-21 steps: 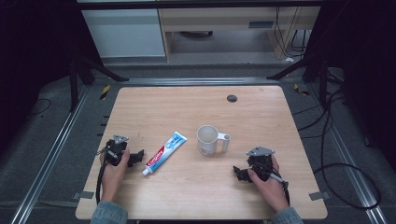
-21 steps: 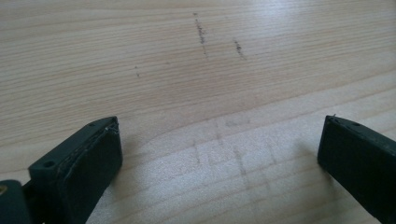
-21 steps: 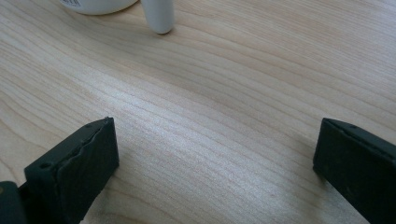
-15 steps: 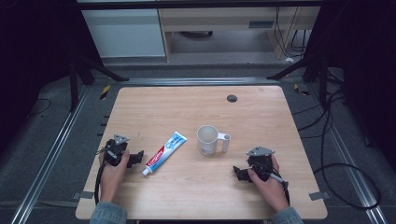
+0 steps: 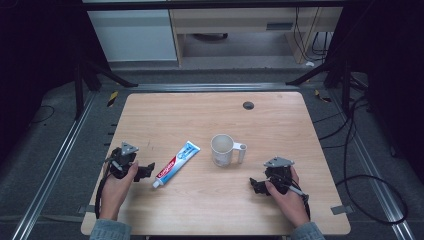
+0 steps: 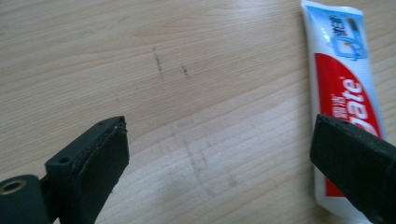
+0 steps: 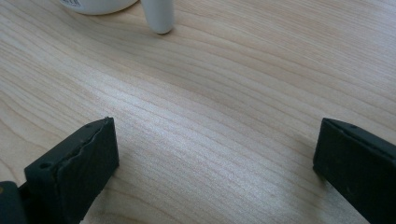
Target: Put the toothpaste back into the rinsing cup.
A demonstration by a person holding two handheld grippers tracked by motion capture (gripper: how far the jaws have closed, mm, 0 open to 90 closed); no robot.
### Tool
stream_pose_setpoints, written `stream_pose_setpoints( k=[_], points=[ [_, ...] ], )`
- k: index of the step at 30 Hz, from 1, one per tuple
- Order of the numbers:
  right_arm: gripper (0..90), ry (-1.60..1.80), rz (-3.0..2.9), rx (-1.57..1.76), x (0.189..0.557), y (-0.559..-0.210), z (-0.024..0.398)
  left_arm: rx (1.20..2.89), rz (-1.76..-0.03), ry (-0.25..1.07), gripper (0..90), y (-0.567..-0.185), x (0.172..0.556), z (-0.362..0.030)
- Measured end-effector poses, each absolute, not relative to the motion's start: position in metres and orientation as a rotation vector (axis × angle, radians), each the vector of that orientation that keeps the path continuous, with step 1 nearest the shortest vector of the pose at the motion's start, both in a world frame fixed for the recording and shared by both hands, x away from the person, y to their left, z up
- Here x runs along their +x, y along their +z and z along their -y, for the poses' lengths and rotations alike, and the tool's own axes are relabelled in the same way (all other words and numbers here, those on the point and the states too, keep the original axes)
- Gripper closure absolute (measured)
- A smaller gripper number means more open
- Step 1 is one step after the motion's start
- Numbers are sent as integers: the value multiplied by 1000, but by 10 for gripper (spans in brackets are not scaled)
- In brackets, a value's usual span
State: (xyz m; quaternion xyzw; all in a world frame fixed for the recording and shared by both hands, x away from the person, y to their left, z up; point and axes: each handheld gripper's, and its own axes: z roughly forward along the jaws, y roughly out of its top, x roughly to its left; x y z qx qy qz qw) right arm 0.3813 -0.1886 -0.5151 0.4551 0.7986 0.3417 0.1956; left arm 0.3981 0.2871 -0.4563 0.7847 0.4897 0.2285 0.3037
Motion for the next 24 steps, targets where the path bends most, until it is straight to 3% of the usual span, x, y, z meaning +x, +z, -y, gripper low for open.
stream_pose_setpoints(
  k=[24],
  points=[
    [4, 957, -2237, 1275, 381, -515, 189, 2259, -1202, 581, 53, -423, 389, -244]
  ],
)
